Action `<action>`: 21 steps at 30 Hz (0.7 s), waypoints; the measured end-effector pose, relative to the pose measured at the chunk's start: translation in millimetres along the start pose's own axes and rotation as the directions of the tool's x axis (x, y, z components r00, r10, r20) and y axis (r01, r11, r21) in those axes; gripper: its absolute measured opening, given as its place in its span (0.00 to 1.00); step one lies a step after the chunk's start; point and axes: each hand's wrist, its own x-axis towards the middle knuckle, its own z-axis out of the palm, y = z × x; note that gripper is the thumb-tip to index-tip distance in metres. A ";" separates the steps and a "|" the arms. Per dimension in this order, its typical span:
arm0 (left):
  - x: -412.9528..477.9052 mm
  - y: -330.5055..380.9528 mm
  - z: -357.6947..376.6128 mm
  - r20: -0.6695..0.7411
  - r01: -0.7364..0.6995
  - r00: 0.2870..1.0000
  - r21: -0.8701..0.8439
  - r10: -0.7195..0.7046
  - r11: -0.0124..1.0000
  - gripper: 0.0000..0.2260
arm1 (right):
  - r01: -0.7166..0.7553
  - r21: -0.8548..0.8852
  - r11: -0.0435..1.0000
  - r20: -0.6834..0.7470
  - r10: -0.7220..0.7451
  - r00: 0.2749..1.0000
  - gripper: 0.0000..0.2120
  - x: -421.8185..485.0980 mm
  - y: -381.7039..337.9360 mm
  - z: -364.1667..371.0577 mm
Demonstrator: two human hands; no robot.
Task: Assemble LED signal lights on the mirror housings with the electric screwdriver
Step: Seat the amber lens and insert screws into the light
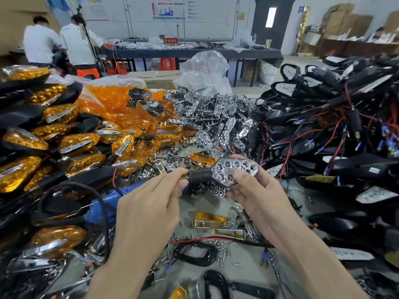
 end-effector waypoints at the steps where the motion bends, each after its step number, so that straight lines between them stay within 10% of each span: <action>1: -0.3 0.2 0.4 0.007 0.005 1.000 -0.003 -0.005 1.000 0.10 | -0.008 0.020 1.000 0.003 0.008 1.000 0.29 -0.2 -0.1 0.0; 17: 2.2 6.3 0.4 0.123 0.044 0.991 0.028 -0.047 0.999 0.14 | -0.002 0.101 0.995 -0.021 0.004 1.000 0.10 -5.0 -4.6 2.8; 21: -2.7 8.3 8.1 0.072 -0.060 0.996 -0.013 0.061 0.998 0.14 | 0.011 0.143 0.990 0.039 -0.016 0.999 0.26 -6.1 -0.4 8.1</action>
